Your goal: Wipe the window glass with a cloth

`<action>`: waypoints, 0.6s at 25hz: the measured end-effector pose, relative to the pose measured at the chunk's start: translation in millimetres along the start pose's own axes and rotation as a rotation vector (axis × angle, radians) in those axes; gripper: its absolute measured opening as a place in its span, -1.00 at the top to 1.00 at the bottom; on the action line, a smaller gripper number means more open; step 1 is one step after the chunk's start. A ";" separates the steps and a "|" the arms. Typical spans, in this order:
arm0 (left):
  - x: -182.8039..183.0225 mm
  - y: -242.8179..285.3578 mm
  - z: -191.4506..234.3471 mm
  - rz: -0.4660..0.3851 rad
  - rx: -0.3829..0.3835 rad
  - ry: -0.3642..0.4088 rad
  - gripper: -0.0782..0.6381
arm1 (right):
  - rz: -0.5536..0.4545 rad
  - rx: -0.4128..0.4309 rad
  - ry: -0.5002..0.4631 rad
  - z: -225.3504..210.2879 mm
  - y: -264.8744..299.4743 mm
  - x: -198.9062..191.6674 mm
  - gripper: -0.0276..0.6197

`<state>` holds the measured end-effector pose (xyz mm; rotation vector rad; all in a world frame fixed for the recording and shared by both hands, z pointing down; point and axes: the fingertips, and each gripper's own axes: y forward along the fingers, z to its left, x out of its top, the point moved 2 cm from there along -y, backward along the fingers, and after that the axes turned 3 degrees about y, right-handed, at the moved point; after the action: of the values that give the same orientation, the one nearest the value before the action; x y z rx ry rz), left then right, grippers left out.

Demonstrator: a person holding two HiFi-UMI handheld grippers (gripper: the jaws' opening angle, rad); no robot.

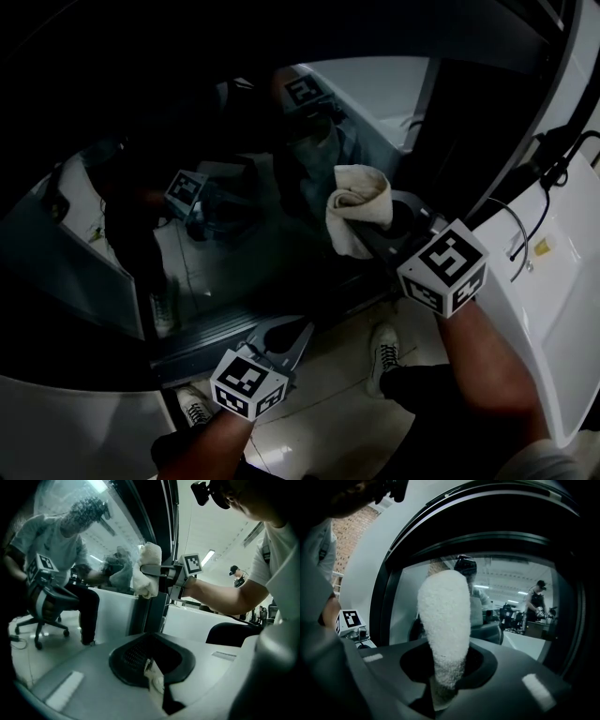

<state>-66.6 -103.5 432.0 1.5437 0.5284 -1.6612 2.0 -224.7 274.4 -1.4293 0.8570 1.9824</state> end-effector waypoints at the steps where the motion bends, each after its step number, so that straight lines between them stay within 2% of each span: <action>1: -2.3 -1.4 0.9 0.000 -0.003 0.001 0.74 | 0.004 -0.010 -0.002 -1.4 -0.5 -1.0 0.65; 8: -7.4 -3.5 11.8 -0.005 -0.010 -0.003 0.74 | 0.024 -0.052 -0.009 -16.0 1.9 -8.7 0.65; 15: -2.7 1.9 4.0 -0.002 0.002 -0.003 0.74 | 0.025 -0.064 -0.001 -31.3 -12.9 -13.1 0.65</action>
<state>-67.8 -107.0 435.6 1.5424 0.5280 -1.6656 34.3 -240.9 277.3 -1.4601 0.8213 2.0457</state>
